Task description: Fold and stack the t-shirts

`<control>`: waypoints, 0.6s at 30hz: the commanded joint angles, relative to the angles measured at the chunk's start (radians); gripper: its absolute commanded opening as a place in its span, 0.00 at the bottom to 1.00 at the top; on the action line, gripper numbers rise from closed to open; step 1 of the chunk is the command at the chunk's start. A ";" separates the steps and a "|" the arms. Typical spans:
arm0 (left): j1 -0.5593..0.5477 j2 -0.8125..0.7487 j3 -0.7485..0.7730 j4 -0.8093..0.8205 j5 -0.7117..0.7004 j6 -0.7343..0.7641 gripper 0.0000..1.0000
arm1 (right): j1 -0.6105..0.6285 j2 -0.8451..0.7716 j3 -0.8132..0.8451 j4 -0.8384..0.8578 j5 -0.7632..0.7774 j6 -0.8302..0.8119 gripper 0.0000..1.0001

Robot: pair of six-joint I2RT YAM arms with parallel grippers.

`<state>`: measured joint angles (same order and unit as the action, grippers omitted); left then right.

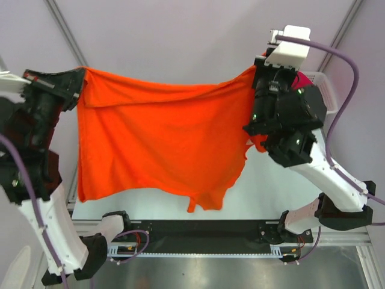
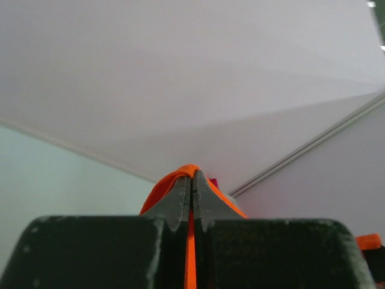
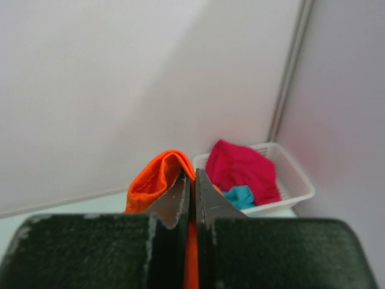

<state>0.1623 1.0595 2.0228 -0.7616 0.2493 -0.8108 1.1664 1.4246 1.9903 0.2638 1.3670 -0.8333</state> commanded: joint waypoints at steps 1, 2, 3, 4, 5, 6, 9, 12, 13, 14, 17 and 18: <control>0.009 0.060 -0.148 0.079 -0.007 0.027 0.00 | -0.193 0.040 0.120 -0.741 -0.172 0.683 0.00; 0.009 0.068 -0.207 0.087 -0.027 0.032 0.00 | -0.285 0.060 0.134 -0.829 -0.265 0.762 0.00; 0.009 0.091 -0.235 0.099 -0.039 0.042 0.00 | -0.328 0.085 0.146 -0.904 -0.323 0.848 0.00; 0.009 0.105 -0.263 0.107 -0.047 0.045 0.00 | -0.379 0.120 0.146 -1.005 -0.383 0.969 0.00; 0.009 0.120 -0.315 0.111 -0.070 0.050 0.00 | -0.420 0.138 0.122 -1.032 -0.498 1.020 0.00; 0.011 0.152 -0.338 0.131 -0.074 0.051 0.00 | -0.491 0.154 0.102 -1.046 -0.550 1.051 0.00; 0.014 0.238 -0.409 0.159 -0.081 0.045 0.00 | -0.575 0.227 0.033 -1.046 -0.673 1.106 0.00; 0.014 0.325 -0.449 0.186 -0.058 0.029 0.00 | -0.623 0.338 0.038 -1.046 -0.732 1.112 0.00; 0.016 0.347 -0.457 0.192 -0.055 0.024 0.00 | -0.634 0.365 0.048 -1.049 -0.752 1.113 0.00; 0.014 0.368 -0.473 0.202 -0.050 0.018 0.00 | -0.643 0.422 0.056 -1.049 -0.761 1.111 0.00; 0.014 0.453 -0.487 0.222 -0.065 0.022 0.00 | -0.669 0.503 0.114 -1.046 -0.790 1.106 0.00; 0.013 0.468 -0.489 0.223 -0.071 0.025 0.00 | -0.674 0.555 0.149 -1.045 -0.795 1.100 0.00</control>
<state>0.1665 1.4872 1.5387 -0.6327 0.2035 -0.7933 0.5156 1.9141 2.0258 -0.7624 0.6403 0.2256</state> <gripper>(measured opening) 0.007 0.023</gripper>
